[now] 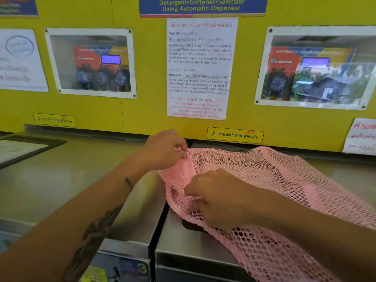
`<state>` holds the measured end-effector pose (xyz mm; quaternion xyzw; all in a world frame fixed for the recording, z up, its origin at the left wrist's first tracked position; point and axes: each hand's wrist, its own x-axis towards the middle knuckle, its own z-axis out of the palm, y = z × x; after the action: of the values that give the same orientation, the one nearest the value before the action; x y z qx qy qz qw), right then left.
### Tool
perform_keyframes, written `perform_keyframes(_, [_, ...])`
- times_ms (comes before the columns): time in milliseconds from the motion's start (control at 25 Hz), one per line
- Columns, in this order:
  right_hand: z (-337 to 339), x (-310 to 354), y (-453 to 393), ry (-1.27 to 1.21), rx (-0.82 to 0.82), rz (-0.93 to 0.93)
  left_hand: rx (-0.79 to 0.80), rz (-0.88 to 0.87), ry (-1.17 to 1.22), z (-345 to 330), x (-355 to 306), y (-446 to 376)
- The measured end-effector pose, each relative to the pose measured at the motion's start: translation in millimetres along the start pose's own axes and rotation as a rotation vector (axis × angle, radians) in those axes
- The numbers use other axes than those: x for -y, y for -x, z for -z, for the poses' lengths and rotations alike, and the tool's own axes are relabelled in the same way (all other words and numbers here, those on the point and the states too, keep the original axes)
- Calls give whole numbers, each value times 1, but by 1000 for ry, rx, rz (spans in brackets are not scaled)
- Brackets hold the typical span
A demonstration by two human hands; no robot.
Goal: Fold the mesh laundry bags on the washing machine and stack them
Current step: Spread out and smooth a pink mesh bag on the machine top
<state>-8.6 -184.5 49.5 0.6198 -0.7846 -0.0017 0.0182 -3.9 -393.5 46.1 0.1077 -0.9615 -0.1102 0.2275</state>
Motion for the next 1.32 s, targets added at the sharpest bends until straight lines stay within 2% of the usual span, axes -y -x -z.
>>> perform_keyframes(120, [14,-9,2,-576,115,123,-219,-110,-32,5,3,5])
perform_keyframes(200, [24,-28,9,-726,71,52,-287,-150,-154,2,3,13])
perform_keyframes(280, [26,-59,17,-712,-57,-86,-323,-54,-155,1,4,26])
perform_keyframes(360, [15,-95,26,-439,-35,-264,-215,149,-111,9,9,38])
perform_keyframes(440, [-3,-121,33,-188,173,-348,41,226,-151,18,10,44])
perform_keyframes(520, [-15,-141,42,-147,308,-396,346,216,-131,22,2,51])
perform_keyframes(600, [-17,-166,50,-163,291,-486,560,185,-172,13,-7,56])
perform_keyframes(640, [-18,-179,52,-144,274,-540,611,177,-200,5,-10,57])
perform_keyframes(760, [-22,-192,51,46,114,-654,662,198,-199,-9,-11,58])
perform_keyframes(840, [-23,-174,46,-79,67,-518,621,232,-215,-10,-12,54])
perform_keyframes(920, [-28,-159,46,-228,168,-398,458,260,-229,-11,-20,49])
perform_keyframes(1000, [-33,-159,42,-219,188,-381,318,223,-148,-16,-27,44])
perform_keyframes(1120, [-33,-153,35,-277,141,-337,453,155,-74,-33,-23,43])
perform_keyframes(1240, [-22,-147,33,-335,52,-318,580,274,-188,-30,-11,48])
perform_keyframes(1320, [-16,-155,44,-239,47,-378,666,292,-273,-10,-9,54])
